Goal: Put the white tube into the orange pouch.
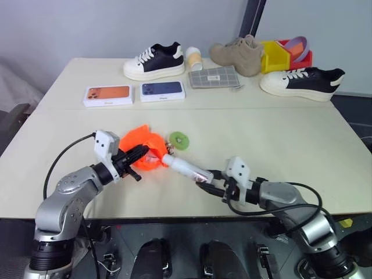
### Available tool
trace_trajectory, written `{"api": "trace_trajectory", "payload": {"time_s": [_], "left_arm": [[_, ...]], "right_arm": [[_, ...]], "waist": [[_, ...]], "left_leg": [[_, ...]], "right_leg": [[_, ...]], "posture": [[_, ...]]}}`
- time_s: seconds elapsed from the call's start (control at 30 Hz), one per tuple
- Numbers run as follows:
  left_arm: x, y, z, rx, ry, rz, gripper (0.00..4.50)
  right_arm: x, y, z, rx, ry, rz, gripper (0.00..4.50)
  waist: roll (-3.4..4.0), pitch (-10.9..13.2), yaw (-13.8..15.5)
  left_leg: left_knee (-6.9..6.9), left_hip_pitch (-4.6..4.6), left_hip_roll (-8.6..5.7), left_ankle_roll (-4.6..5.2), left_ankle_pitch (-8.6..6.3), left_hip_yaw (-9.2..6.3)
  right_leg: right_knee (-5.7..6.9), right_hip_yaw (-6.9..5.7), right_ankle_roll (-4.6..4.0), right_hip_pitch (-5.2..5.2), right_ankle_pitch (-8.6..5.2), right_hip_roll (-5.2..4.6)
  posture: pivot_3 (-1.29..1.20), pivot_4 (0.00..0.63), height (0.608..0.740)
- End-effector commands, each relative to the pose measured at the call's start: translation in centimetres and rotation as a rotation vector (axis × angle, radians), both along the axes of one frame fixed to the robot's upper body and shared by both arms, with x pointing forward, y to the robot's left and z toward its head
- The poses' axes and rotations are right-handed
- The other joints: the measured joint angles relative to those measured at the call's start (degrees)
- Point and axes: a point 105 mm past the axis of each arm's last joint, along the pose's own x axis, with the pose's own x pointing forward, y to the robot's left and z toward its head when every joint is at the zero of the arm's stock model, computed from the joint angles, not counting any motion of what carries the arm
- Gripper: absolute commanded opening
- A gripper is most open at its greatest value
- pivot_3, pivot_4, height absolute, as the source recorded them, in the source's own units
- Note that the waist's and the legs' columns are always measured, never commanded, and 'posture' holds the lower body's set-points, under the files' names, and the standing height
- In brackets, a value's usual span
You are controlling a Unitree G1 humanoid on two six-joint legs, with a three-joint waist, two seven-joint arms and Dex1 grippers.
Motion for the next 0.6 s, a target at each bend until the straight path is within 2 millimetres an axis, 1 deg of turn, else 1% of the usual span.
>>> {"api": "trace_trajectory", "payload": {"time_s": [0.03, 0.3, 0.6], "left_arm": [[-0.2, -0.4, 1.0, -0.002, -0.032, -0.037, 0.0], [-1.0, -2.0, 0.7, 0.046, -0.031, -0.121, 0.0], [-2.0, -3.3, 0.6, 0.073, -0.016, -0.203, 0.0]], "right_arm": [[0.4, 1.5, 1.0, 0.047, -0.018, 0.025, 1.69], [2.0, 3.5, 1.8, 0.091, -0.011, 0.034, 1.69], [4.5, 5.9, 2.6, 0.087, -0.013, 0.002, 1.69]], "waist": [[-0.01, 0.0, 0.0], [-0.01, 0.0, -0.1], [-0.01, 0.0, -0.3]], "left_leg": [[0.0, 0.0, 0.0, 0.0, 0.0, 0.0], [0.0, -0.02, 0.0, -0.09, -0.05, 0.01], [-0.01, -0.05, 0.0, -0.03, -0.01, 0.03]], "right_leg": [[0.0, 0.0, 0.0, 0.0, 0.0, 0.0], [0.0, 0.0, -0.01, -0.01, 0.01, 0.0], [0.0, -0.01, 0.01, -0.05, 0.02, 0.0]], "posture": [[0.0, 0.15, 0.74], [0.0, 0.15, 0.74], [0.0, 0.15, 0.74]]}}
